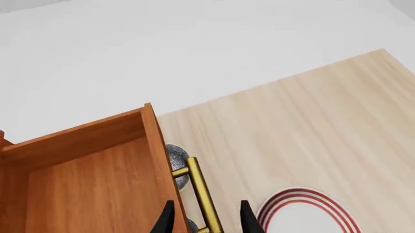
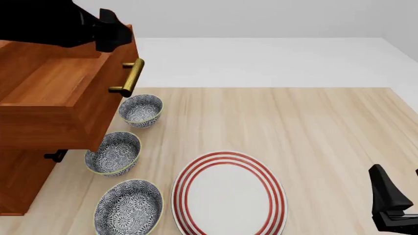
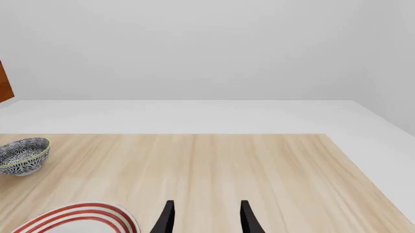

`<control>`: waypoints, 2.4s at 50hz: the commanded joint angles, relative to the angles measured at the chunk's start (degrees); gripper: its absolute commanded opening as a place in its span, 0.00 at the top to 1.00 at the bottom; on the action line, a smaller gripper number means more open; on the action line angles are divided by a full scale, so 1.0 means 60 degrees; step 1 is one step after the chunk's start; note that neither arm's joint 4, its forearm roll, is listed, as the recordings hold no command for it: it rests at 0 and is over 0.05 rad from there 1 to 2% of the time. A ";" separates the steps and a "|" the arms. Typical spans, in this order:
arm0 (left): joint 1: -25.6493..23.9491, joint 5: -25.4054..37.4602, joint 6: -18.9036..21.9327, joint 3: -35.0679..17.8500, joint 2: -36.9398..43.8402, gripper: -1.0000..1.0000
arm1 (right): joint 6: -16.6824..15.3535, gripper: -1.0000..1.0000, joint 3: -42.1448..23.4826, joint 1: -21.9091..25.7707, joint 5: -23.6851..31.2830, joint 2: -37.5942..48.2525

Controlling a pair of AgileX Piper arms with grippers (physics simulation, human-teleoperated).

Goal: Open the top drawer of the cabinet.

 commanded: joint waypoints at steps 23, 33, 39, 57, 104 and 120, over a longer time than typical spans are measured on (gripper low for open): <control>-0.0354 0.0134 0.0225 0.0172 -0.0728 0.00 | -0.0001 0.00 0.0000 -0.0001 0.0000 -0.0001; -0.0416 0.0190 0.0215 0.0128 -0.0844 0.00 | -0.0002 0.00 0.0000 0.0000 0.0000 0.0000; -0.0469 0.0240 0.0205 0.0141 -0.0963 0.00 | 0.0000 0.00 0.0000 0.0000 0.0000 -0.0003; -0.0564 0.0383 0.0262 0.0000 -0.1270 0.00 | -0.0001 0.00 0.0000 0.0001 0.0000 0.0000; -0.1610 0.0755 0.0529 -0.0296 -0.2120 0.00 | 0.0003 0.00 0.0000 0.0002 0.0000 0.0000; -0.1780 0.0774 0.0475 -0.0188 -0.2145 0.00 | 0.0000 0.00 0.0000 0.0000 0.0000 0.0000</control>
